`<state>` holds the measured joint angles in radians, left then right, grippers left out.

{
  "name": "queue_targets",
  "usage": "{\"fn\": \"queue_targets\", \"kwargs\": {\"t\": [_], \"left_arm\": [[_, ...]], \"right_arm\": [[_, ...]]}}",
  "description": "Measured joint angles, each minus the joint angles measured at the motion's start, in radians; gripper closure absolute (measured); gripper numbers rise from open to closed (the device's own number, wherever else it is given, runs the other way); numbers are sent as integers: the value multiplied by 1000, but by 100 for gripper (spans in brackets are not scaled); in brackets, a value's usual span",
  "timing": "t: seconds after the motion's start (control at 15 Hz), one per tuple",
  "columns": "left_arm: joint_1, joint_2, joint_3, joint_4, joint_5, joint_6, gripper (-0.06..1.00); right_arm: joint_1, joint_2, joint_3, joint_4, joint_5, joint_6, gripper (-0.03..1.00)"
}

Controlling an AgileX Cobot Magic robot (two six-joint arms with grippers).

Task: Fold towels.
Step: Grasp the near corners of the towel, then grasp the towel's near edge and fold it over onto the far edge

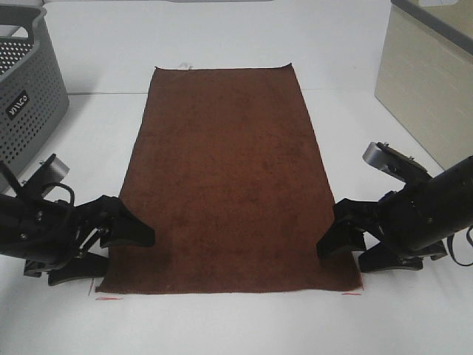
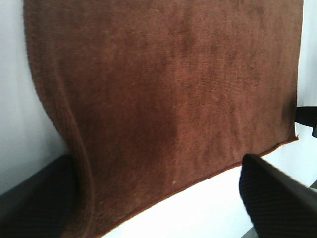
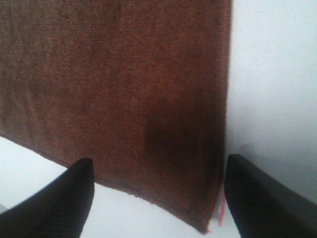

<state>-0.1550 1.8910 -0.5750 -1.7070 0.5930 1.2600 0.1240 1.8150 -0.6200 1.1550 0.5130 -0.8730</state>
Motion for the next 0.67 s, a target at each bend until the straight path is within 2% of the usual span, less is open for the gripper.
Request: {"fn": "queue_targets", "kwargs": {"t": [0.13,0.27,0.33,0.4,0.47,0.67], "left_arm": [[-21,27,-29,-2,6,0,22],[-23,37,-30,6,-21,0,43],[-24,38,-30,9,-30,0,58],[-24,39,-30,15,-36,0,89],[-24,40,-30,16,-36,0,94],[-24,39,-30,29,-38,0,94]], "right_arm": [[0,35,-2,93,34,-97,37],[0,54,-1,143,29,-145,55],[0,59,-1,145,16,-150,67],[0,66,-1,144,-5,-148,92],[0,66,1,144,-7,-142,97],[0,65,3,143,-7,-122,97]]}}
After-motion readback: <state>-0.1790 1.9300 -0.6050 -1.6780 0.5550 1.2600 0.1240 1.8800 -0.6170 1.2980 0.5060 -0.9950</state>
